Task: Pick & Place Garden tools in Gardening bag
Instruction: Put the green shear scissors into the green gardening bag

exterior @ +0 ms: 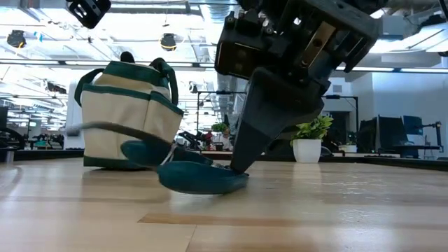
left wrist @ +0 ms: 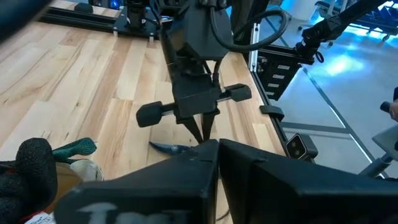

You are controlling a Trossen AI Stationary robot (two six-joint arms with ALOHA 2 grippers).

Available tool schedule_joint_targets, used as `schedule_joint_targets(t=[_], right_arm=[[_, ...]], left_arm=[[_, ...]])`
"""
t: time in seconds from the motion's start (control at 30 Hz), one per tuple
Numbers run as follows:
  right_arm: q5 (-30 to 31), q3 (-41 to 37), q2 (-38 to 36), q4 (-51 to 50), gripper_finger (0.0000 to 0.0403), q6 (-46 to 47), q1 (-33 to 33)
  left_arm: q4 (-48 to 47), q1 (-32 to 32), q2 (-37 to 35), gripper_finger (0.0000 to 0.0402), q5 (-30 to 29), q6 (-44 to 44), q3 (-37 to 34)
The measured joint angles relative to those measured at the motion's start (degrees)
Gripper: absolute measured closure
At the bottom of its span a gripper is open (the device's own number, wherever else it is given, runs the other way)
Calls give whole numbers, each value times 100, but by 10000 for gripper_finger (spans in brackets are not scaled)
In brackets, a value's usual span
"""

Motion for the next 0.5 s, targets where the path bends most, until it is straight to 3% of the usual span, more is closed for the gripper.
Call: schedule_joint_targets(t=[0.33, 0.5], right_arm=[[298, -11, 242, 493, 403, 221, 478], [321, 450, 767, 761, 403, 302, 512]], left_arm=[[-2, 0, 0, 400, -3, 6, 0], [0, 0, 0, 400, -22, 10, 0]])
